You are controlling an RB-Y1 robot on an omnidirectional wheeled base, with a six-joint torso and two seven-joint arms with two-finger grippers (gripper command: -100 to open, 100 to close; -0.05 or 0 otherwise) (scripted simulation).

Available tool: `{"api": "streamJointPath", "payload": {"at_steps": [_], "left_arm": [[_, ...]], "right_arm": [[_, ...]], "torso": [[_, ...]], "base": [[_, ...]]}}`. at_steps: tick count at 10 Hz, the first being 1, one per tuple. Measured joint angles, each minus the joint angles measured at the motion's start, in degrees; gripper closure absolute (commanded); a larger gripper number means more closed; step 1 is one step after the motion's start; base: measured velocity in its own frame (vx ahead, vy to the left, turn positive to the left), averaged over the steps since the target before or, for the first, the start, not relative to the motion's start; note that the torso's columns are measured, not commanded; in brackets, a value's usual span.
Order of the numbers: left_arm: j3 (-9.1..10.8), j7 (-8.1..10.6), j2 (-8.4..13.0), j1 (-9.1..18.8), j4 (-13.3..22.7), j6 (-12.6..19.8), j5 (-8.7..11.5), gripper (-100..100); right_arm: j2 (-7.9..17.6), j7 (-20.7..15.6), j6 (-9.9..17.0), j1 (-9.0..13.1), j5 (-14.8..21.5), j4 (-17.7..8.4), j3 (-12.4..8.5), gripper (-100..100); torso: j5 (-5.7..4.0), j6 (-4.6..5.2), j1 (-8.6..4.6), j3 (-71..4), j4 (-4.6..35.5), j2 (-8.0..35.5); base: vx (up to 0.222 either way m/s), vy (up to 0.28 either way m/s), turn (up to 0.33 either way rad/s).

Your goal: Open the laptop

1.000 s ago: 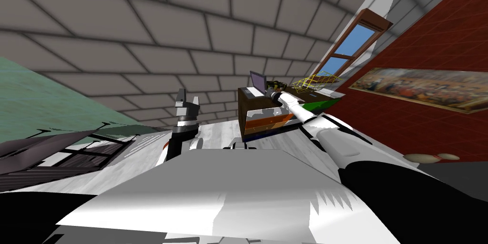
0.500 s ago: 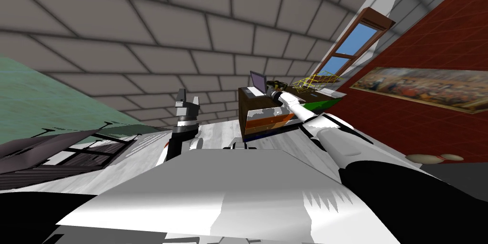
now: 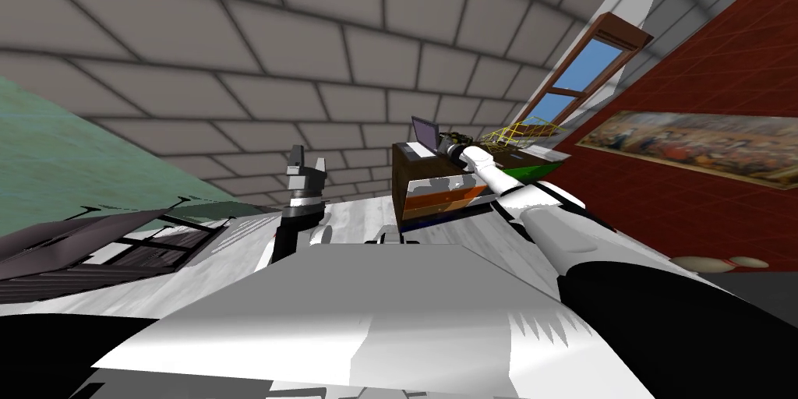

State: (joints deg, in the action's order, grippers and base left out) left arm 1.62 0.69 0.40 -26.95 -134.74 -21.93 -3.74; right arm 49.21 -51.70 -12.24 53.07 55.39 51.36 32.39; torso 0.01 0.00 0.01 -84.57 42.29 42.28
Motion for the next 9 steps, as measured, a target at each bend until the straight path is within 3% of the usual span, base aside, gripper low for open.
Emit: {"api": "streamJointPath", "payload": {"at_steps": [3, 6, 9], "left_arm": [[0.00, 0.00, 0.0, 0.0, 0.0, 0.0, 0.0, 0], [0.00, 0.00, 0.0, 0.0, 0.0, 0.0, 0.0, 0], [0.00, 0.00, 0.0, 0.0, 0.0, 0.0, 0.0, 0]], "right_arm": [[1.6, 3.8, -1.2, 1.8, -2.0, -0.6, 0.5, -100], [1.5, 5.2, -3.8, 3.9, -3.9, -3.7, -0.9, -100], [2.5, 6.5, -3.9, 4.4, -4.1, -3.4, -0.2, -100]], "torso": [[-0.01, 0.00, -0.01, 0.0, 0.0, 0.0], [-0.01, -0.01, -0.04, 0.0, 0.0, 0.0], [0.00, -0.02, 0.01, -0.1, -0.1, -0.2]], "base": [[-0.010, 0.029, 0.024], [-0.003, 0.022, 0.012], [0.046, 0.013, 0.021]]}}
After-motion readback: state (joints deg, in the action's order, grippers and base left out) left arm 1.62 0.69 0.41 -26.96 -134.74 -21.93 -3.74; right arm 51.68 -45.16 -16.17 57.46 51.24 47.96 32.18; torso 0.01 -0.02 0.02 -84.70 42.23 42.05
